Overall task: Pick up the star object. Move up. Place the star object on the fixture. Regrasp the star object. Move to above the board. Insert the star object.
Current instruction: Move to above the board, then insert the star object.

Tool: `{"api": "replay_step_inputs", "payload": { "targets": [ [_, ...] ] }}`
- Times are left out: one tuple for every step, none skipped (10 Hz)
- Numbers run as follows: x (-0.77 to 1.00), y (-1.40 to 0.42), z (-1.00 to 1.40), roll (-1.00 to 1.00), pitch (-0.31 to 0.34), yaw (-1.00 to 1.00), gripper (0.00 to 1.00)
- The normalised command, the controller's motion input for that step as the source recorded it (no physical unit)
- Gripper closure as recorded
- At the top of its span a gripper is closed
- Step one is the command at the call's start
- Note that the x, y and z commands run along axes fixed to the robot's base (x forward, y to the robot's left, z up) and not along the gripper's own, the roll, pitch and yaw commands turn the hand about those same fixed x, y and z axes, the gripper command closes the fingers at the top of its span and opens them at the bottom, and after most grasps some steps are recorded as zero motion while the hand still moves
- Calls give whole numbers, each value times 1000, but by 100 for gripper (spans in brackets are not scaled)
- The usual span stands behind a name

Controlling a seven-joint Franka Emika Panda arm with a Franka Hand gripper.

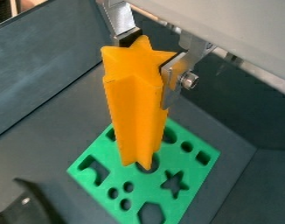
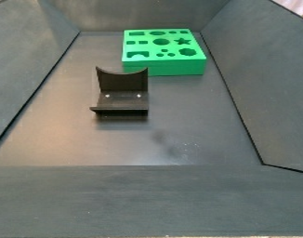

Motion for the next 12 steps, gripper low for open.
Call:
{"api": "replay_step_inputs", "payload": {
  "targets": [
    [-79,-23,13,-359,-32,-7,100],
    [-20,0,0,0,0,0,100],
    [-103,0,0,0,-20,0,100],
    [0,0,0,-7,-6,0,100],
    [-429,0,-329,0,0,-134,100],
    [0,0,-26,0,4,0,100],
    [0,0,-177,0,0,-60,100],
    [-137,-46,-97,-30,3,-594,100],
    [0,0,-149,-19,0,-1000,100],
    [0,0,-177,-33,0,-1000,100],
    [0,0,-214,-53,0,-1000,100],
    [0,-14,-146,-81,0,-997,100]
  ]
}}
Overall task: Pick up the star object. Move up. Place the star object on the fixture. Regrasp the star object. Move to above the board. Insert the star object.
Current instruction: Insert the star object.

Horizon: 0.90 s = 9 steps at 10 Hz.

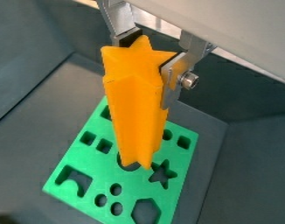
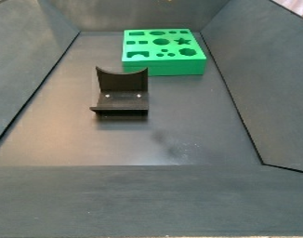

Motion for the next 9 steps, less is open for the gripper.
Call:
{"api": "replay_step_inputs", "payload": {
  "targets": [
    [0,-23,-249,0,-46,0,100],
    [-237,-177,-631,-6,-97,-91,100],
    [-411,-200,-649,0,-117,-94,100],
    [-394,-171,-577,0,-126,-80,100],
    [-151,0,-280,0,0,-126,100],
    [-234,0,-291,106,0,-60,100],
    [-283,0,-397,97,-20,-49,100],
    [-266,-11,-489,99,-56,-63,100],
    [-97,-23,-523,71,-11,-111,100]
  ]
}}
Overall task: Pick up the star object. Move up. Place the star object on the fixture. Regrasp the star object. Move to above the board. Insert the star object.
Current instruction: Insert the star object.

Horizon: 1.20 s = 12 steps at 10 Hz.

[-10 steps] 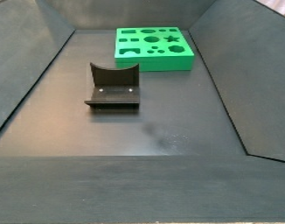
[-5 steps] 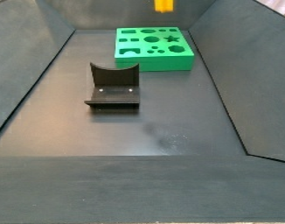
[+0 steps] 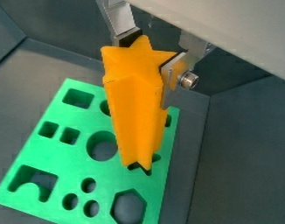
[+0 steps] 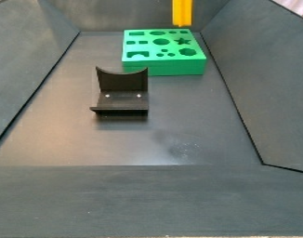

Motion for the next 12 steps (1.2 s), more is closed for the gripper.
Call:
{"api": "replay_step_inputs", "payload": {
  "targets": [
    [0,0,-483,-101,-47,-217,100],
    [14,0,-429,-167,-77,-314,100],
    [49,0,-109,-86,0,-103,100],
    [9,0,0,-43,0,0,100],
    [0,0,-111,-53,0,0,100],
    [0,0,-251,-87,0,-6,100],
    [0,-3,-257,-170,-33,-54,100],
    [14,0,-126,-146,-44,0,100],
    [0,0,-20,-46,-3,0,100],
    [0,0,-86,-59,-16,0,100],
    [0,0,-189,-34,0,-20,100],
    [0,0,-314,-104,-10,-94,100]
  ]
}}
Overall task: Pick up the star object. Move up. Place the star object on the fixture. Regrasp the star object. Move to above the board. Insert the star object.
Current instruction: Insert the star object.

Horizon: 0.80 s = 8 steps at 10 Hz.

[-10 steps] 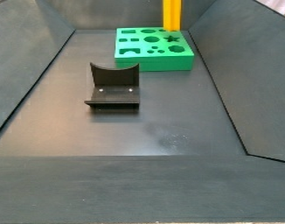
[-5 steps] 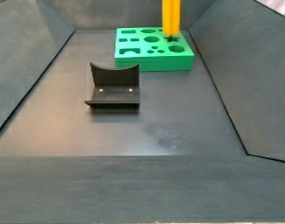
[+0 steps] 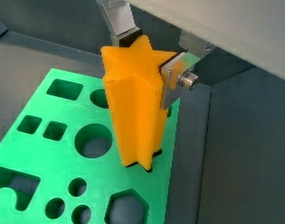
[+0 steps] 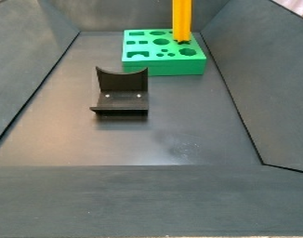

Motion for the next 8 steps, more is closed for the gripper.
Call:
{"api": "replay_step_inputs", "payload": {
  "targets": [
    [-3,-23,-231,-76,-34,-40,100],
    [0,-9,-123,-57,-26,-26,100],
    [-54,-20,-180,-26,0,-103,100],
    [-160,-46,-140,-13,0,-297,100],
    [-211,-51,-100,-40,0,-374,100],
    [-100,-46,-111,-109,-26,-320,100],
    [-123,-37,-111,-117,-24,-334,100],
    [-123,-54,-63,-136,-9,-326,100]
  ]
}}
